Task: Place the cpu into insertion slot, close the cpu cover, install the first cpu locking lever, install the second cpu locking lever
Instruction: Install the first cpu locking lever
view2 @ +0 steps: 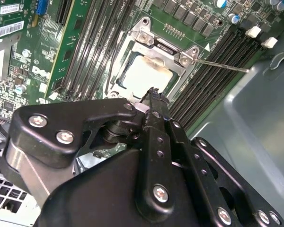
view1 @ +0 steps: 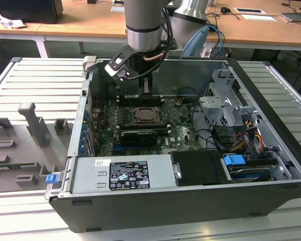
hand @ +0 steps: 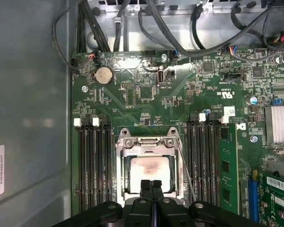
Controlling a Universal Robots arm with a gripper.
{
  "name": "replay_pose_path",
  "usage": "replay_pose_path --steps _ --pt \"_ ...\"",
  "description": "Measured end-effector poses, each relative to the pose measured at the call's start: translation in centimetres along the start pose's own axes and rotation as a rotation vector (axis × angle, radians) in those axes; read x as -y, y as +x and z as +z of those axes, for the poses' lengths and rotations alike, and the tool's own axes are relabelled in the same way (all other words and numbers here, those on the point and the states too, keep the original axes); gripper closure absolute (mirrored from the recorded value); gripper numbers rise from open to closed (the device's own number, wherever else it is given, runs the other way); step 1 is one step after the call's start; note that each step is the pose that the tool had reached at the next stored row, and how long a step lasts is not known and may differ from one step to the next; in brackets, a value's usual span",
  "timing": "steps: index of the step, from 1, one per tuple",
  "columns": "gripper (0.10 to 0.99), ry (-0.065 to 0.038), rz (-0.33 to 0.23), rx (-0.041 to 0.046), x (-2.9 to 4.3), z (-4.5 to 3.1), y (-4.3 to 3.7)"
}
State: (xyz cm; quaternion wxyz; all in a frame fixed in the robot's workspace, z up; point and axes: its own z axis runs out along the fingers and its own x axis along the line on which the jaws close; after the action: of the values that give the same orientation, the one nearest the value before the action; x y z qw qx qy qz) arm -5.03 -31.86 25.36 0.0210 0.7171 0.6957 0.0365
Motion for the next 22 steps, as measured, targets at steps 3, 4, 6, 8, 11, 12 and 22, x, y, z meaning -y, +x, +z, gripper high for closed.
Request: replay_pose_path --steps 3,4,6,8,11,12,22 --pt "0.980 0.000 0.000 0.0000 -0.04 -0.46 0.01" --pt "0.980 0.000 0.000 -0.0001 -0.05 -0.55 0.01" --pt "0.980 0.000 0.000 -0.0001 -0.05 -0.62 0.02" --pt "0.980 0.000 0.000 -0.0001 -0.06 -0.71 0.02" --pt "0.980 0.000 0.000 0.0000 -0.08 -0.99 0.02" --pt "0.980 0.000 0.000 0.0000 -0.09 -1.12 0.03" --pt "0.980 0.000 0.000 0.0000 -0.18 -2.24 0.05"
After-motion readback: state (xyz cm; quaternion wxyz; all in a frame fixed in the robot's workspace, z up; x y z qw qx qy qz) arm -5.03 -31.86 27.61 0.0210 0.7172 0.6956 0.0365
